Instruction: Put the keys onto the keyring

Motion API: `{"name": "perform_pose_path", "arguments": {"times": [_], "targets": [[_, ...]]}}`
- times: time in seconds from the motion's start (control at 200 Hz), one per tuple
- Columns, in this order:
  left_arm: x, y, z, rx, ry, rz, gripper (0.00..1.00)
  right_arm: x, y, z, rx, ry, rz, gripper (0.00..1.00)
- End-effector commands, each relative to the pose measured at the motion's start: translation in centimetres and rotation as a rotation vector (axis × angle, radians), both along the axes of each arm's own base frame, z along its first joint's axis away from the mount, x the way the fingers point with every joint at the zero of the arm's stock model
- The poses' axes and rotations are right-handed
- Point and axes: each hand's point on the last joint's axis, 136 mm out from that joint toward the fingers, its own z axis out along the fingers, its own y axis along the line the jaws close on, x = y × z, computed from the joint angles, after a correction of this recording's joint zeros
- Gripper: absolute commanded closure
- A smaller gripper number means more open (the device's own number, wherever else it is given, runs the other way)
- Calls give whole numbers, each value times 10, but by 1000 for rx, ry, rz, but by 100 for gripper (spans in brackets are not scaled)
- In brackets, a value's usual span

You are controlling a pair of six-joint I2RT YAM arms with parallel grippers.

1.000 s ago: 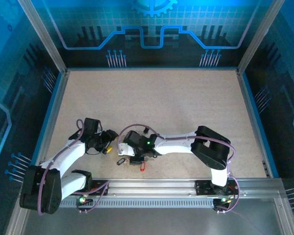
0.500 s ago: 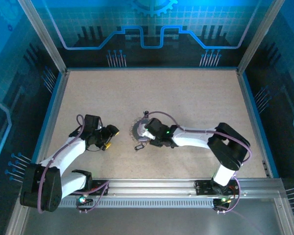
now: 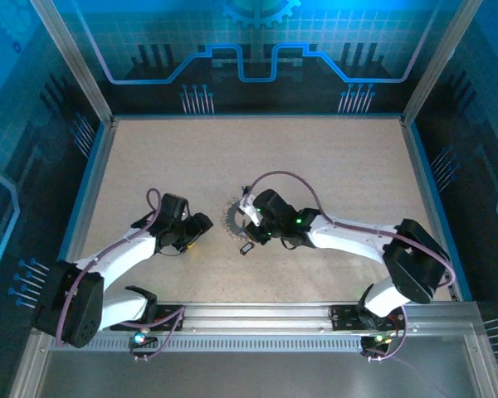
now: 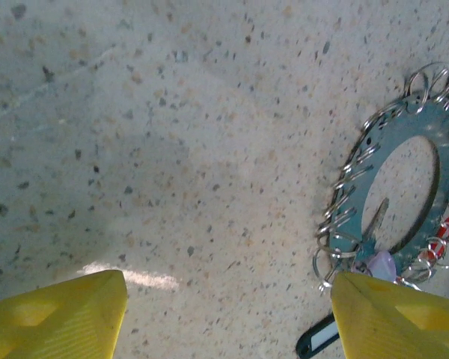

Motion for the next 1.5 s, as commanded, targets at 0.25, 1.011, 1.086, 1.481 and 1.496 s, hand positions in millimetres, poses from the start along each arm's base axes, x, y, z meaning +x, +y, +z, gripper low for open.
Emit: {"name": "perform_pose_path", "arguments": {"times": [0.25,1.011,1.086,1.481,1.496], "targets": [[17,15,16,-19,-22,80,25,-32,10,-26,-147,322,-202,68],[17,18,20,-29,-44,74,25,-8,24,-62,-306,245,-262,72],[17,18,20,-28,-40,73,25,-7,21,-64,-317,242,-270,72],[17,17,19,-36,-36,74,25,-4,18,-67,-333,209,-312,76],[17,17,19,-35,-35,74,26,-4,17,-67,-335,207,-314,76]]}}
